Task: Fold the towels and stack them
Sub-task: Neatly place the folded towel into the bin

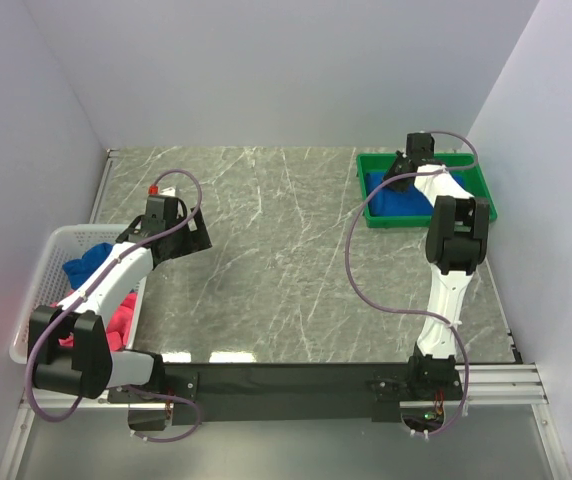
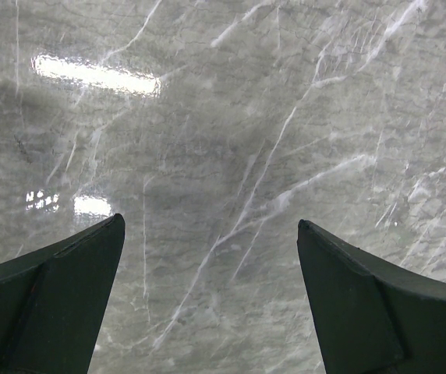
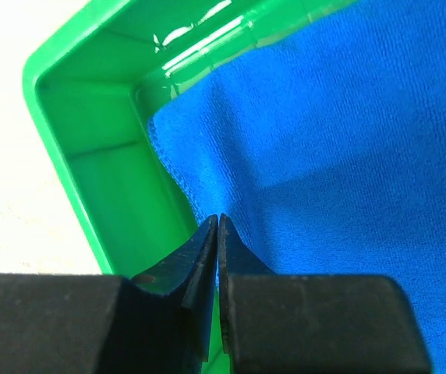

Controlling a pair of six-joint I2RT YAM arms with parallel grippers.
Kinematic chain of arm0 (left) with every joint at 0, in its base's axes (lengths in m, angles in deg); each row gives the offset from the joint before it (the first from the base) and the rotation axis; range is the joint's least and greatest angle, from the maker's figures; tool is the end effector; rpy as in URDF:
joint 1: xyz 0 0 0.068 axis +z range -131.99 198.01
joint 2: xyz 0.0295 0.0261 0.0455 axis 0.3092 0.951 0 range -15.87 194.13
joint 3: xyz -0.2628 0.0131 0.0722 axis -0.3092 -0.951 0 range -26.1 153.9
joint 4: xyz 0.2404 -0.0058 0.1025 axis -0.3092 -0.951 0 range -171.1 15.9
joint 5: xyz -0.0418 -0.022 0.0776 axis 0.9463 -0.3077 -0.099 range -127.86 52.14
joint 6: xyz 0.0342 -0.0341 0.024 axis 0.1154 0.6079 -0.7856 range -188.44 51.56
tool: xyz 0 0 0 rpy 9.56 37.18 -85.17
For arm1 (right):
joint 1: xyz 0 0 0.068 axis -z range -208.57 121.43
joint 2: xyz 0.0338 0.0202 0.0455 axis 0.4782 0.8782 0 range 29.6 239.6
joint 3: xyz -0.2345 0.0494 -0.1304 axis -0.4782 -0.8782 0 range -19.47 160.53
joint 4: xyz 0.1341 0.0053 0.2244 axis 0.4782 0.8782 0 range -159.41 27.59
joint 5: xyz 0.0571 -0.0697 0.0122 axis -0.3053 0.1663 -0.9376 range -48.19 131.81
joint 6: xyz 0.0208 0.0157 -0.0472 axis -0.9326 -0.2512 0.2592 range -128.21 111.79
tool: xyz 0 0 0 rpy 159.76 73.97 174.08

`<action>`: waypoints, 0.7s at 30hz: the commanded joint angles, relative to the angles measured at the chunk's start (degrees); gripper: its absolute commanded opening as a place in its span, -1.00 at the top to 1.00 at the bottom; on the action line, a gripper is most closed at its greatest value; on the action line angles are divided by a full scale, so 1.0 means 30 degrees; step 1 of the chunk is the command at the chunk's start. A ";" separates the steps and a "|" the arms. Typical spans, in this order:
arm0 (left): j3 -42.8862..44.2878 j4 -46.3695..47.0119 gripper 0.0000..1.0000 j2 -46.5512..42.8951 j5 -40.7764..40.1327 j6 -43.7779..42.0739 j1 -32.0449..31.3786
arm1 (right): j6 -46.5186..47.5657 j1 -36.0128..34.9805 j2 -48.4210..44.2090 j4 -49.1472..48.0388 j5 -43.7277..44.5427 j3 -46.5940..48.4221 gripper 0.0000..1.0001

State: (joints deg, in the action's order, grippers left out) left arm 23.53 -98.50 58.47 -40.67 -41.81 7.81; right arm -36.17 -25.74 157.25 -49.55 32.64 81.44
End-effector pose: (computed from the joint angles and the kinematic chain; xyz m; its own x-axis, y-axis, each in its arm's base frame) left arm 0.2641 -0.0456 0.2370 -0.7303 -0.3234 -0.6017 -0.2036 0.9439 -0.2601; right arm 0.5017 -0.0191 0.1865 -0.6694 0.4966 -0.5526 0.2869 0.8589 0.4243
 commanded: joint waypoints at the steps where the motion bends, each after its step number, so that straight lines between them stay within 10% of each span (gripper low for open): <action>1: 0.0597 0.0459 -0.96 -0.0641 0.0262 -0.0177 0.0088 | -0.0404 -0.0211 0.0104 0.0470 0.0040 0.0760 0.81; 21: 0.0538 0.0459 -0.96 -0.0788 0.0350 -0.0264 0.0059 | -0.1255 -0.0650 -0.0215 -0.1282 -0.1982 -0.0467 0.81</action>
State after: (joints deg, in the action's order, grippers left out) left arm 23.53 -98.52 58.08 -40.63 -41.83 7.81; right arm -39.91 -26.96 158.43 -48.83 28.68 80.80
